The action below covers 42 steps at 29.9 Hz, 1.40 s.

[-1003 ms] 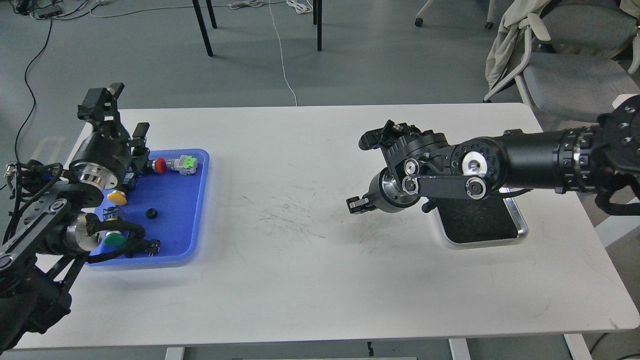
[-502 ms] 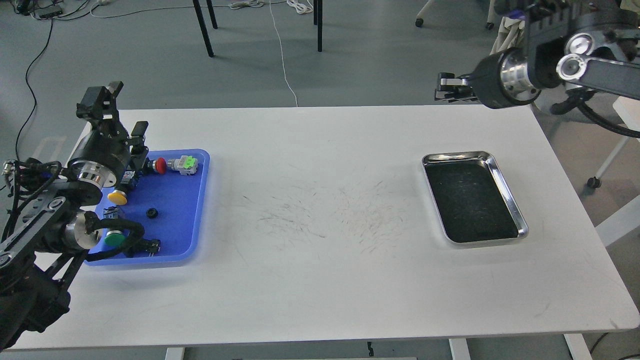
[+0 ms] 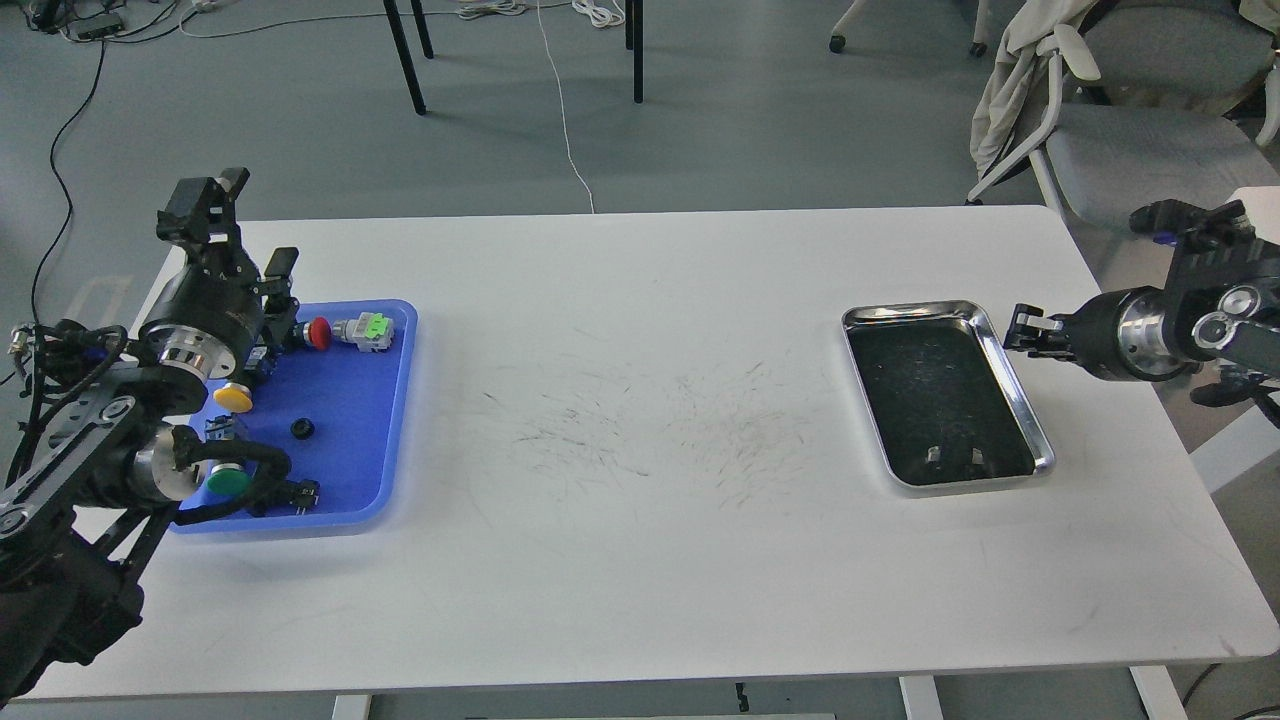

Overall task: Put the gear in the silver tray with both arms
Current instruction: 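Lift the gear with the right gripper and lower it into the silver tray, then open the right gripper to release the gear and raise it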

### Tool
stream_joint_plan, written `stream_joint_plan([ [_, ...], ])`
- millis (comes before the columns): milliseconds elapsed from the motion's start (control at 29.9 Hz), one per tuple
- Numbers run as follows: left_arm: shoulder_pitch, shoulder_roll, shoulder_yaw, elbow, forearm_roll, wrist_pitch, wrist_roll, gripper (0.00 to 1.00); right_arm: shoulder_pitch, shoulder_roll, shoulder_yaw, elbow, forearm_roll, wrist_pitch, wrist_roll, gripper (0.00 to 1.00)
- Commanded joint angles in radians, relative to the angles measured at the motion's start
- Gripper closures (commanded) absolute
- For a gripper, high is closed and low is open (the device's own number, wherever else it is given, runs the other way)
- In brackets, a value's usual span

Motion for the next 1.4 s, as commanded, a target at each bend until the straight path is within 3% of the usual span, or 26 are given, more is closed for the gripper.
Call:
stream_joint_plan([
  [0,0.0,0.0,0.0,0.0,0.0,0.0,0.0,0.02,-0.039,0.06,0.0,-0.047,-0.006,-0.019,0.0,0.98],
  [301,0.002,0.003,0.002,0.001,0.0,0.0,-0.002,0.02,-0.062,0.208,0.005,-0.244,-0.014,-0.042,0.017,0.97],
  [702,0.0,0.0,0.0,0.021,0.0,0.0,-0.005,0.02,-0.084,0.33,0.005,-0.359,-0.012,-0.045,0.018,0.93],
  [769,0.0,0.0,0.0,0.023,0.0,0.0,-0.005,0.02,-0.088,0.333,0.005,-0.359,-0.012,-0.045,0.02,0.87],
  [903,0.0,0.0,0.0,0.024,0.0,0.0,-0.005,0.02,-0.092,0.336,0.005,-0.354,-0.011,-0.044,0.018,0.66],
  [1037,-0.001,0.001,0.0,0.024,0.0,0.0,-0.005,0.02,-0.089,0.337,0.006,-0.351,-0.005,-0.044,0.018,0.42],
  [1171,-0.001,0.001,0.0,0.024,0.0,0.0,-0.005,0.02,-0.081,0.331,0.048,-0.345,0.001,-0.042,0.018,0.12],
  [1371,-0.004,0.003,0.001,0.024,0.002,0.0,0.0,0.02,-0.088,0.259,0.299,-0.278,0.008,-0.036,0.028,0.07],
])
